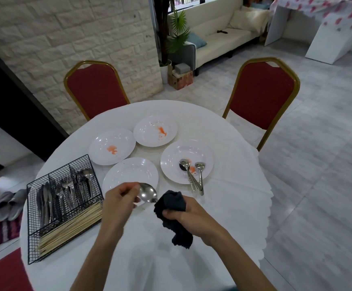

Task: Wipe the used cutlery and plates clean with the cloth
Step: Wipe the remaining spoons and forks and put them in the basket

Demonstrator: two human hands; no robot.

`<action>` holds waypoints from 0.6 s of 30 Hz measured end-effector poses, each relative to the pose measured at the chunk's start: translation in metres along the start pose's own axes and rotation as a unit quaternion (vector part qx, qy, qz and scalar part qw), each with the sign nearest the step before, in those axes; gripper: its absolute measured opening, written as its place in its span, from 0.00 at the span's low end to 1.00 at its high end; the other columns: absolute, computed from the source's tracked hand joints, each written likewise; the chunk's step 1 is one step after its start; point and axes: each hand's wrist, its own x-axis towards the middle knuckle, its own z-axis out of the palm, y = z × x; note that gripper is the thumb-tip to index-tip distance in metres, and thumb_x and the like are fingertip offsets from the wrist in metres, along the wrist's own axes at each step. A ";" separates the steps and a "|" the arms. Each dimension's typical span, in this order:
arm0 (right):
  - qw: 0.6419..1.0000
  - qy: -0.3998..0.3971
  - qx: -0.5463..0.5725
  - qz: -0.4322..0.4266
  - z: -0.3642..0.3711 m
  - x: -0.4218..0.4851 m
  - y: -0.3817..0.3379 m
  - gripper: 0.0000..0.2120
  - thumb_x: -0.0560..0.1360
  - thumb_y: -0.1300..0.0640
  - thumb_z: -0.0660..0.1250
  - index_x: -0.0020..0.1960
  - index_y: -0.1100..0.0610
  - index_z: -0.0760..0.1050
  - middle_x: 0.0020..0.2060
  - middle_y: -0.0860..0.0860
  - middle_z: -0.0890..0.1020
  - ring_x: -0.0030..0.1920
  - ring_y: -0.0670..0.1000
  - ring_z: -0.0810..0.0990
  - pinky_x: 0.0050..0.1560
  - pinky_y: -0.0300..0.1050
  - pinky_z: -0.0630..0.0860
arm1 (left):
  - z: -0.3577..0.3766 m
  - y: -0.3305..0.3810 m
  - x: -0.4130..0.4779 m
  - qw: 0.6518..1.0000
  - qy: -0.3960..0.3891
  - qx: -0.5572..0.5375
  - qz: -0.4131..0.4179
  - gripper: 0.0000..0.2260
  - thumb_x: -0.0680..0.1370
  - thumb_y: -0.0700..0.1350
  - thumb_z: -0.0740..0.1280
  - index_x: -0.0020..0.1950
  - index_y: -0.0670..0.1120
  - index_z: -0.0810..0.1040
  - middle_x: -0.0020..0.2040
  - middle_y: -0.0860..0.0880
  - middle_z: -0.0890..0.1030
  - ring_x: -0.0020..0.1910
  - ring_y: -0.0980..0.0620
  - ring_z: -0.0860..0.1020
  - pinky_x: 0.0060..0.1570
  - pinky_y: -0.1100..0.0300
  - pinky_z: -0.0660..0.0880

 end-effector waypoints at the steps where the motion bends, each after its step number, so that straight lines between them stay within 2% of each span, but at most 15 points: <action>1: 1.000 -0.008 -0.008 0.002 -0.001 0.000 0.000 0.09 0.78 0.61 0.68 0.58 0.58 0.80 0.45 0.54 0.85 0.42 0.50 0.84 0.45 0.45 0.82 | -0.004 0.001 0.004 1.000 0.020 -0.011 0.005 0.07 0.79 0.39 0.69 0.45 0.49 0.84 0.40 0.46 0.85 0.39 0.48 0.81 0.41 0.54 0.78; 4: 1.000 -0.015 -0.023 0.006 0.000 0.000 0.001 0.09 0.78 0.60 0.68 0.58 0.58 0.80 0.49 0.57 0.86 0.44 0.50 0.85 0.46 0.45 0.83 | -0.003 -0.001 0.001 0.999 0.039 -0.010 0.026 0.06 0.80 0.41 0.68 0.46 0.49 0.83 0.41 0.46 0.84 0.40 0.47 0.81 0.41 0.55 0.78; 6: 1.000 -0.005 -0.013 0.017 0.003 0.000 0.002 0.09 0.78 0.61 0.69 0.58 0.57 0.80 0.51 0.59 0.86 0.45 0.51 0.86 0.44 0.46 0.84 | 0.007 -0.007 -0.011 0.999 0.022 0.013 0.038 0.06 0.81 0.42 0.67 0.47 0.50 0.83 0.40 0.48 0.85 0.40 0.47 0.82 0.43 0.53 0.80; 8: 0.999 0.008 0.019 0.027 0.005 0.001 0.006 0.09 0.78 0.63 0.68 0.58 0.58 0.79 0.46 0.59 0.85 0.44 0.53 0.86 0.42 0.53 0.85 | 0.020 -0.017 -0.025 0.998 -0.010 0.041 0.043 0.07 0.81 0.43 0.67 0.46 0.51 0.83 0.38 0.52 0.85 0.39 0.50 0.83 0.42 0.53 0.80; 11: 0.999 0.011 0.037 0.035 0.007 0.001 0.012 0.09 0.78 0.64 0.68 0.57 0.58 0.78 0.43 0.59 0.82 0.43 0.55 0.85 0.46 0.64 0.84 | 0.026 -0.029 -0.032 0.997 -0.038 0.061 0.030 0.07 0.81 0.43 0.67 0.46 0.52 0.83 0.39 0.62 0.85 0.39 0.52 0.83 0.43 0.55 0.81; 15: 0.999 -0.016 0.011 0.043 0.003 -0.002 0.016 0.10 0.78 0.61 0.70 0.59 0.58 0.79 0.44 0.55 0.83 0.44 0.53 0.84 0.48 0.64 0.84 | 0.000 -0.028 -0.011 0.998 0.001 0.053 0.024 0.07 0.80 0.40 0.69 0.46 0.51 0.84 0.41 0.50 0.86 0.38 0.52 0.83 0.44 0.54 0.78; 18: 0.999 -0.027 -0.002 0.041 0.005 -0.001 0.014 0.10 0.78 0.60 0.70 0.59 0.59 0.79 0.43 0.55 0.83 0.43 0.52 0.84 0.47 0.64 0.84 | -0.020 -0.022 0.005 0.998 0.058 0.028 0.026 0.06 0.80 0.40 0.69 0.47 0.50 0.83 0.40 0.47 0.85 0.39 0.48 0.82 0.46 0.50 0.78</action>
